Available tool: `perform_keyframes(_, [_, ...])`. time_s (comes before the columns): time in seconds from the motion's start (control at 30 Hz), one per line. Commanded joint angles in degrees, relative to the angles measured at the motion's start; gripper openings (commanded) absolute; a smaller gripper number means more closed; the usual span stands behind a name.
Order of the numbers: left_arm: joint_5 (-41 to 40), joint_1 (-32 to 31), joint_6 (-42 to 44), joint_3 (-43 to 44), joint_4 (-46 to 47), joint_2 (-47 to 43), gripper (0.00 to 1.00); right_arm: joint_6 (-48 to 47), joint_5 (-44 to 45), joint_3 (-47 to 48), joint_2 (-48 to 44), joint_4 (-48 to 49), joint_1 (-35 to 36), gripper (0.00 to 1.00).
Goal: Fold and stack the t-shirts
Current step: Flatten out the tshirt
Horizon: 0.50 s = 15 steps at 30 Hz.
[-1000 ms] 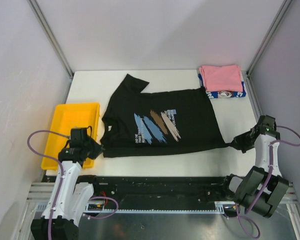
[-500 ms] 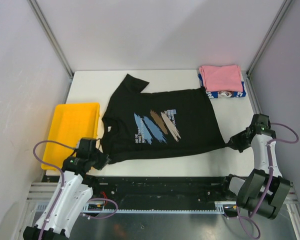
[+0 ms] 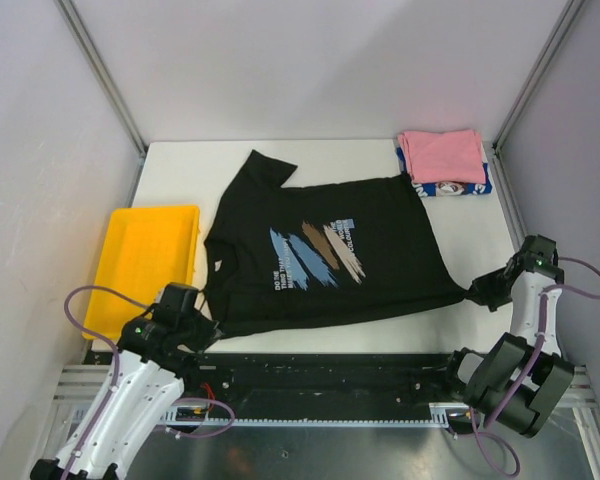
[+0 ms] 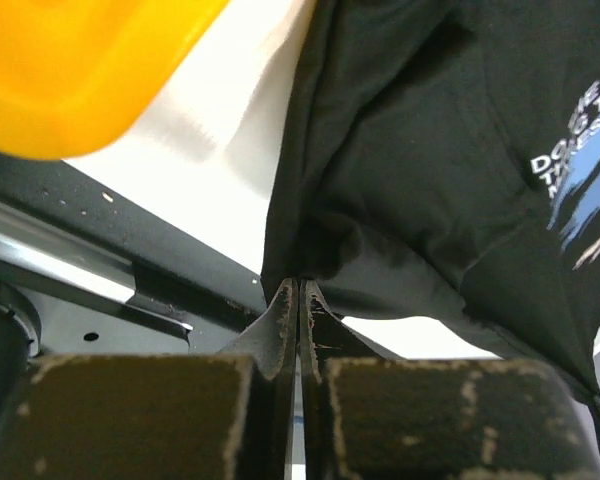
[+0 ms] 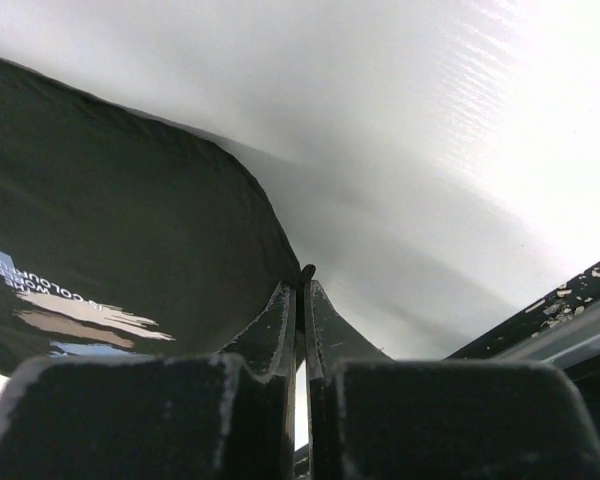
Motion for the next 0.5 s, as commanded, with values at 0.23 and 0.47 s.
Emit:
perform_keyframes(0.23, [4.7,-2.03,4.34,5.12,-5.09,0.36,0.34,-3.85,-2.25,0.07,0.4,-0.52,-2.88,0.0])
perform_keyframes(0.47, [2.96,-2.0,7.96,11.76,-4.49,-0.64,0.51,-3.7,-4.7,0.06,0.08,-0.16,-3.13,0.0])
